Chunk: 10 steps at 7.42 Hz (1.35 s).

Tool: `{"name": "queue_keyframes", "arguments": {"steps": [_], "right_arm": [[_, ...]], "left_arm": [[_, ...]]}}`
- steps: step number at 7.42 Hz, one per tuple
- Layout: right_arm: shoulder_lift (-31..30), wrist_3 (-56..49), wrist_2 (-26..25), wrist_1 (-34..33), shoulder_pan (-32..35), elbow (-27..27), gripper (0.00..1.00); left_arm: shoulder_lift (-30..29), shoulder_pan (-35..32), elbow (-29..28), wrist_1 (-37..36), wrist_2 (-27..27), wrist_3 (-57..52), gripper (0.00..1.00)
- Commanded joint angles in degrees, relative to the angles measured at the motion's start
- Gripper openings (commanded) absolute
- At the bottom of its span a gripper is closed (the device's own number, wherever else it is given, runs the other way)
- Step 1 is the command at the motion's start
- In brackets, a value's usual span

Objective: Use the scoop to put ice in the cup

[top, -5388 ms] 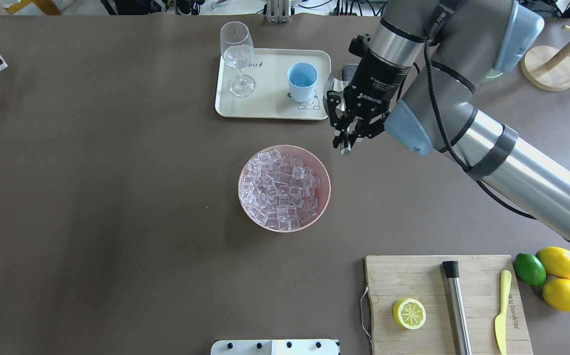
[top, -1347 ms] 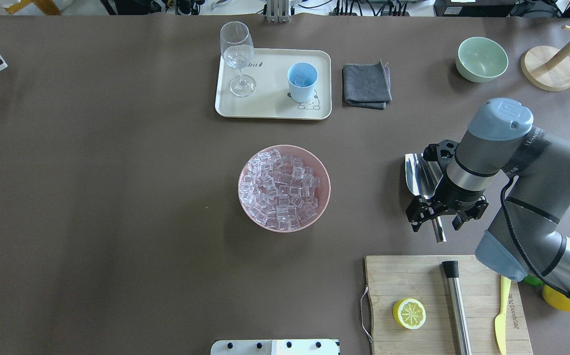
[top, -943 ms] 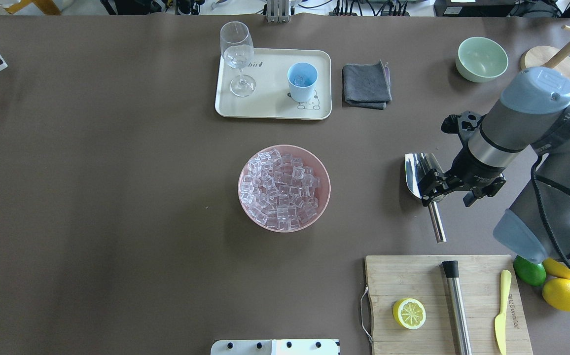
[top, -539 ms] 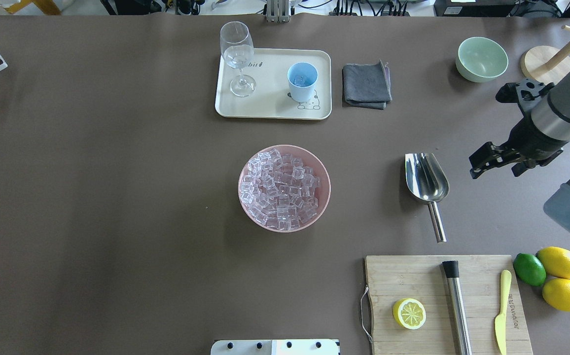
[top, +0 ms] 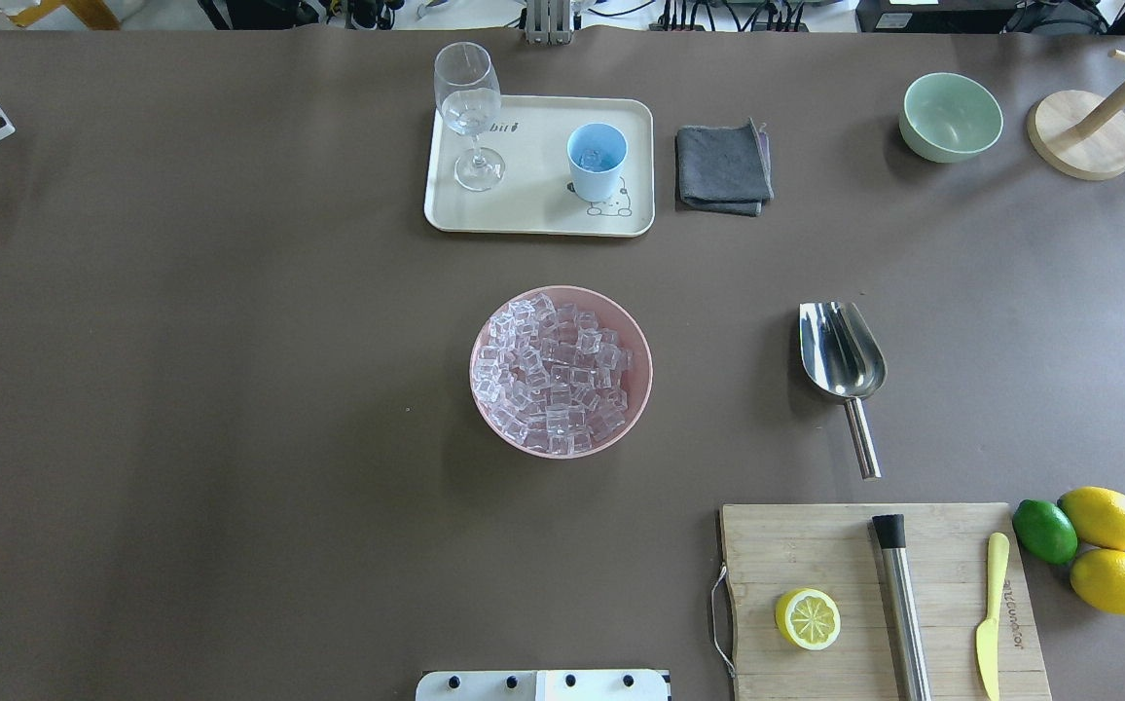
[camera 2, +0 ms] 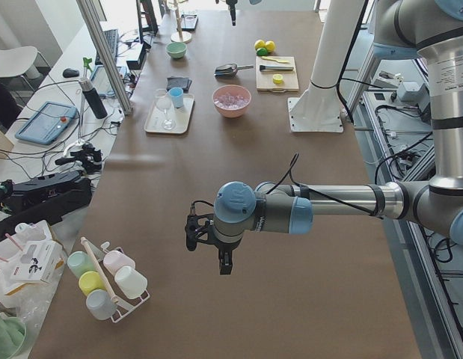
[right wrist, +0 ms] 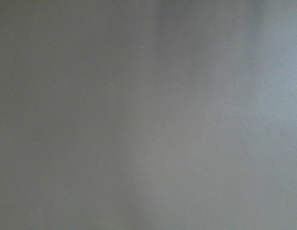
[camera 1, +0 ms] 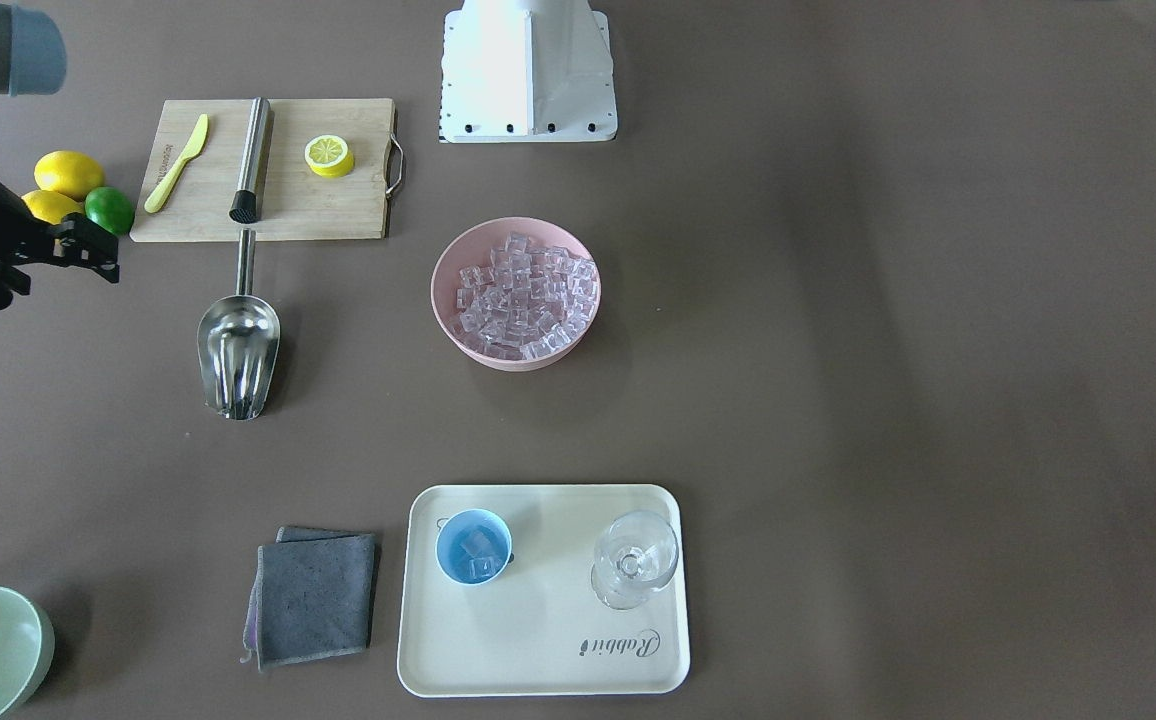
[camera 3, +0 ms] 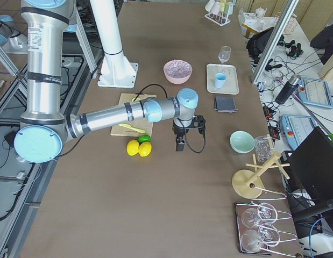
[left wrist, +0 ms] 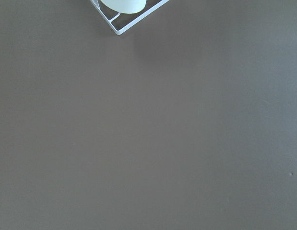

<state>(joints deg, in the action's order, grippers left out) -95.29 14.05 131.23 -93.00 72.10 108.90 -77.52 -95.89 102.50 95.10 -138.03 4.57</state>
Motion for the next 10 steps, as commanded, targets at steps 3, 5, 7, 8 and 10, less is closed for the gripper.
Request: {"name": "queue_keyframes", "arguments": {"steps": [3,5,7,8,10], "right_arm": [[-1.9,-16.8,0.5,-0.1,17.3,-12.1,1.0],[-1.9,-16.5,0.0,0.1,17.5,-12.3,1.0],[-1.6,-16.6,0.0,0.2,17.6,-12.1,1.0],[-0.8,-16.5,-0.2,0.2,17.6,-12.3,1.0],[-0.7,-16.5,-0.2,0.1,17.6,-12.3,1.0]], "left_arm": [[0.0,0.0,0.1,-0.1,0.0,0.0,0.98],[0.0,0.0,0.0,-0.1,0.0,0.0,0.98],[-0.3,0.1,-0.1,0.0,0.3,0.0,0.98],[-0.3,0.2,0.0,-0.1,0.3,0.0,0.98],[-0.2,0.1,-0.5,-0.1,0.4,0.0,0.98]]}}
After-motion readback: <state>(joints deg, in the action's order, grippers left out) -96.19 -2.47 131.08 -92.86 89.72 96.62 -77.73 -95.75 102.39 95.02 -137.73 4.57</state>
